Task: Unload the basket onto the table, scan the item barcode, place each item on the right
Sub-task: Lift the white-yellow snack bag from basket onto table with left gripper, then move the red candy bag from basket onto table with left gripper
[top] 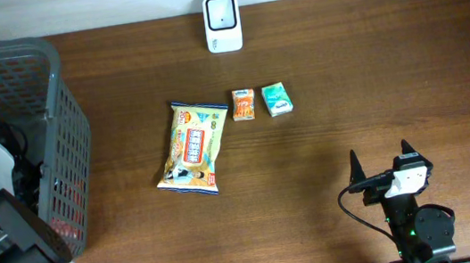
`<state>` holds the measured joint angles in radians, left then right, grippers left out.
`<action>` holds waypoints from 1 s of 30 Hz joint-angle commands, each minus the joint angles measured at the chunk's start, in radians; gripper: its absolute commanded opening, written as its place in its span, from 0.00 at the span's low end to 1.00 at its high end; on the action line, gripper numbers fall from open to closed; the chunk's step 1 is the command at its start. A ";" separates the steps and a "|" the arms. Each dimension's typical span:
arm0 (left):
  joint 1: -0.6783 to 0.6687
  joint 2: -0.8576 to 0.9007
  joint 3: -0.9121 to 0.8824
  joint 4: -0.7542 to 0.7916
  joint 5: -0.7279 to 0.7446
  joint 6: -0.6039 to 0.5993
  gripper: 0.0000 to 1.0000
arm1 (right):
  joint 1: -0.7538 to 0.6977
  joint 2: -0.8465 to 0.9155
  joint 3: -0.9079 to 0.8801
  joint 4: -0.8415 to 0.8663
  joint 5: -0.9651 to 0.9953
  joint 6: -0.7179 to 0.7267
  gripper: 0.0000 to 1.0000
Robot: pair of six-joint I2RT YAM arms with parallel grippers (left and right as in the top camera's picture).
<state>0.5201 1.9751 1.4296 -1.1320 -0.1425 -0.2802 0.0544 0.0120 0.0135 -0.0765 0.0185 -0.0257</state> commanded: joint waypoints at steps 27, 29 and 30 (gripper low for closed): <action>-0.860 -0.201 0.838 -0.437 0.490 0.170 0.00 | 0.006 -0.006 -0.008 -0.003 0.005 0.008 0.99; -0.931 -0.201 0.575 -0.256 0.490 0.170 0.00 | 0.006 -0.006 -0.008 -0.003 0.005 0.007 0.98; -0.968 -0.201 0.420 -0.115 0.490 0.169 0.00 | 0.006 -0.006 -0.008 -0.003 0.005 0.007 0.99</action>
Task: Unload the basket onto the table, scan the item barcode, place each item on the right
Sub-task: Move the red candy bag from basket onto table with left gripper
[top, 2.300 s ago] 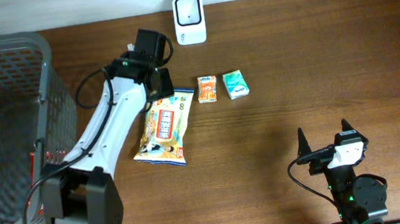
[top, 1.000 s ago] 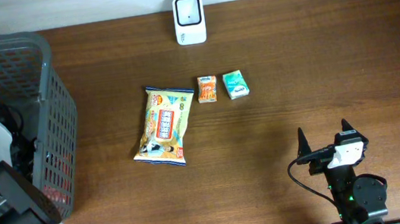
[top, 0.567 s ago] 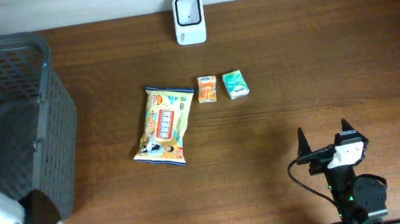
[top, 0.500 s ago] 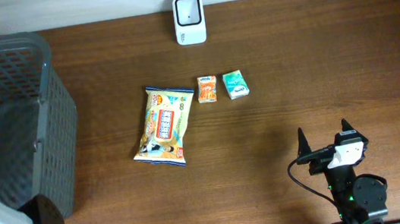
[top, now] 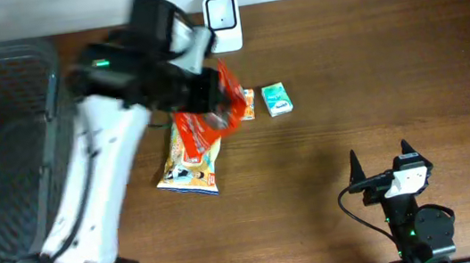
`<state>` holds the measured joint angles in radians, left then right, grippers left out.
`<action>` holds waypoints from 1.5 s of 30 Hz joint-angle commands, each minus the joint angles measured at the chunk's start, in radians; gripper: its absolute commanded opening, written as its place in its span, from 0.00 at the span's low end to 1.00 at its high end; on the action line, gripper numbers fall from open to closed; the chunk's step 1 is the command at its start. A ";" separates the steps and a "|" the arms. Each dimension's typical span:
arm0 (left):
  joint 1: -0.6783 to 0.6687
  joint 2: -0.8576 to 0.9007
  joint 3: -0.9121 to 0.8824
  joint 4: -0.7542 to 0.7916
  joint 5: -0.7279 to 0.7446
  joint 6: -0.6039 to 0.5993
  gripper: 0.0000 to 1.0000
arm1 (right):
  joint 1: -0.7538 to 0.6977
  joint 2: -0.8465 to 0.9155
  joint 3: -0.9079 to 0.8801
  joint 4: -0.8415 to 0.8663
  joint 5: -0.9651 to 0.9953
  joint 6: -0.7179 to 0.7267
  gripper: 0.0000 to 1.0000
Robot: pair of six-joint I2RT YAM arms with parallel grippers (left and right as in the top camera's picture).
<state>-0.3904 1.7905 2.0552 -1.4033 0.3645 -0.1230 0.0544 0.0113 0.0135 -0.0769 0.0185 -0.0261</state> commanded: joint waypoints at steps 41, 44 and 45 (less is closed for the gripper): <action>-0.032 -0.599 -0.700 0.291 -0.500 -0.310 0.99 | 0.006 -0.006 -0.008 0.426 -0.728 0.092 0.99; -0.032 -0.599 -0.700 0.291 -0.500 -0.310 0.99 | 0.004 -0.006 -0.006 0.568 -0.658 0.083 0.99; -0.032 -0.599 -0.700 0.291 -0.500 -0.310 0.99 | 0.004 -0.006 0.002 0.589 -0.623 0.082 0.99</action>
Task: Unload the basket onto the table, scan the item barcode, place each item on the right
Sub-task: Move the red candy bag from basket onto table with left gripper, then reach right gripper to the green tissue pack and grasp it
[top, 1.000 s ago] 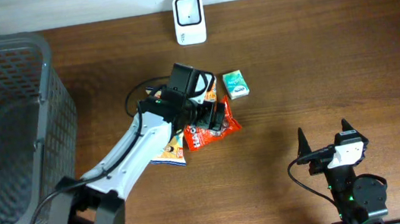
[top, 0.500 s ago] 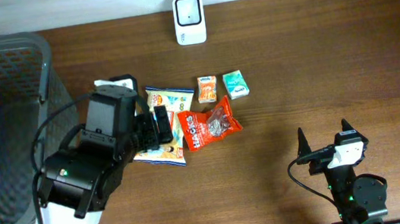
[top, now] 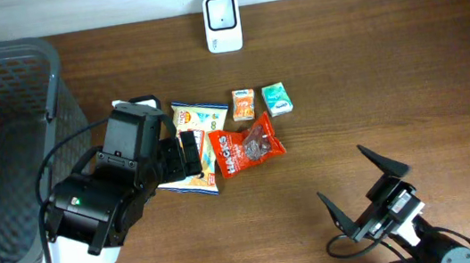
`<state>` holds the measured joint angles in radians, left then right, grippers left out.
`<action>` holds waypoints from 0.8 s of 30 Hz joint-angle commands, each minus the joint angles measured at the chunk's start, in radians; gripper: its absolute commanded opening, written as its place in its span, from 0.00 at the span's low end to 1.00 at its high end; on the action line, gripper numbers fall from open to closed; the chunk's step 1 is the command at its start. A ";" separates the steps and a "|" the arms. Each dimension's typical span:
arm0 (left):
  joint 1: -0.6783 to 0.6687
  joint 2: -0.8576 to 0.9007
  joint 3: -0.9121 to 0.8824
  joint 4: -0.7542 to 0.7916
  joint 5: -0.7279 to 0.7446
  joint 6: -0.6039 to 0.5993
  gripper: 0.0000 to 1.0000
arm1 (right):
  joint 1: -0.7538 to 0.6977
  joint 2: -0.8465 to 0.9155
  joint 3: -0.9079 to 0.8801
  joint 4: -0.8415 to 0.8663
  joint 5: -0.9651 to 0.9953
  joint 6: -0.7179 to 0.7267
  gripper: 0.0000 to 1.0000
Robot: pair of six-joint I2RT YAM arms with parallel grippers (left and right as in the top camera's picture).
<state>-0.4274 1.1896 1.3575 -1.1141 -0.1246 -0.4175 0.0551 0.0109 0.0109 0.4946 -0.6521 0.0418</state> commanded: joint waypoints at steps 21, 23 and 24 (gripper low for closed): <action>0.005 0.002 -0.002 0.002 -0.011 -0.016 0.99 | 0.011 1.723 1.283 -0.955 0.318 0.255 0.98; 0.005 0.002 -0.002 0.001 -0.011 -0.016 0.99 | 0.036 1.781 1.283 -0.899 0.343 0.255 0.98; 0.005 0.002 -0.002 0.001 -0.011 -0.016 0.99 | 0.045 1.822 1.283 -0.888 0.343 0.251 0.99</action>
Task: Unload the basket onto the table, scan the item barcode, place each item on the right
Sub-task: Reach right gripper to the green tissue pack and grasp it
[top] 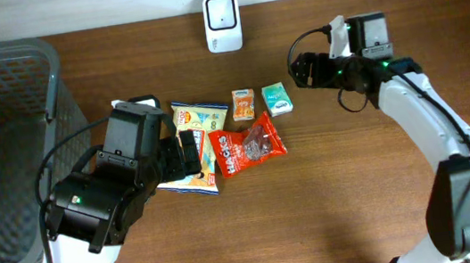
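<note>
A red snack packet [251, 146] lies flat on the table, overlapping the right edge of a yellow snack bag [195, 118]. My left gripper [190, 153] rests over the yellow bag just left of the red packet, open and holding nothing. A small orange box [243, 104] and a teal box [277, 98] lie behind the packet. My right gripper [299, 70] hovers just right of and behind the teal box and looks open and empty. The white scanner [221, 11] stands at the back edge.
A large grey mesh basket [2, 133] fills the left end of the table. The left arm's bulky body [108, 196] covers the table between the basket and the bags. The right arm [432, 125] stretches from the front right corner to the back.
My right arm has gone from the table's front edge to the back right, its gripper now beside the teal box. The left arm and the packets have not moved.
My left arm was first down in the basket. Then it held the red packet above the yellow bag, near the scanner. After that the packet lay on the table with the left gripper open beside it. The right arm stayed at the front until now.
</note>
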`<state>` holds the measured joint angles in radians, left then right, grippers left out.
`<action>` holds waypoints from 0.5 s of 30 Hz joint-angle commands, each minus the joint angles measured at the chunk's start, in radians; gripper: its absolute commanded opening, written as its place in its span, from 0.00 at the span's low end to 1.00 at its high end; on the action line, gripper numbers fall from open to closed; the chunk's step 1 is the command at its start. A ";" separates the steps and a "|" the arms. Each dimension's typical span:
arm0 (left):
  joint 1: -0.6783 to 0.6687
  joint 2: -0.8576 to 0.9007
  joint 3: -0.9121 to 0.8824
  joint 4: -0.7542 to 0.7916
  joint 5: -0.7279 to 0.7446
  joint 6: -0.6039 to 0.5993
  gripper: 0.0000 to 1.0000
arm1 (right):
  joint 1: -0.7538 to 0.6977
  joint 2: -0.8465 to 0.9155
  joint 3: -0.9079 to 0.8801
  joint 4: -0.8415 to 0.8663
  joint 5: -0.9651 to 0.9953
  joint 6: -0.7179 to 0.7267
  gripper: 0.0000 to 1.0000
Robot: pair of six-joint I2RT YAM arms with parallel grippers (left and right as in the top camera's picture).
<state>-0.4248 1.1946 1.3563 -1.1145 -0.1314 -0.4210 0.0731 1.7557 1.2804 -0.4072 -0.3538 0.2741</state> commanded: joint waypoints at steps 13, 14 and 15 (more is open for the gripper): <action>0.002 -0.003 -0.001 0.001 -0.004 -0.013 0.99 | 0.076 0.379 0.013 0.195 -0.066 -0.069 0.60; 0.002 -0.003 -0.001 0.001 -0.004 -0.012 0.99 | 0.079 0.379 0.013 0.193 -0.085 -0.048 0.57; 0.002 -0.003 -0.001 0.001 -0.005 -0.012 0.99 | 0.084 0.379 0.013 0.183 -0.111 -0.048 0.54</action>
<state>-0.4248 1.1942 1.3563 -1.1141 -0.1314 -0.4210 0.1322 2.0956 1.2972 -0.2020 -0.4263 0.1925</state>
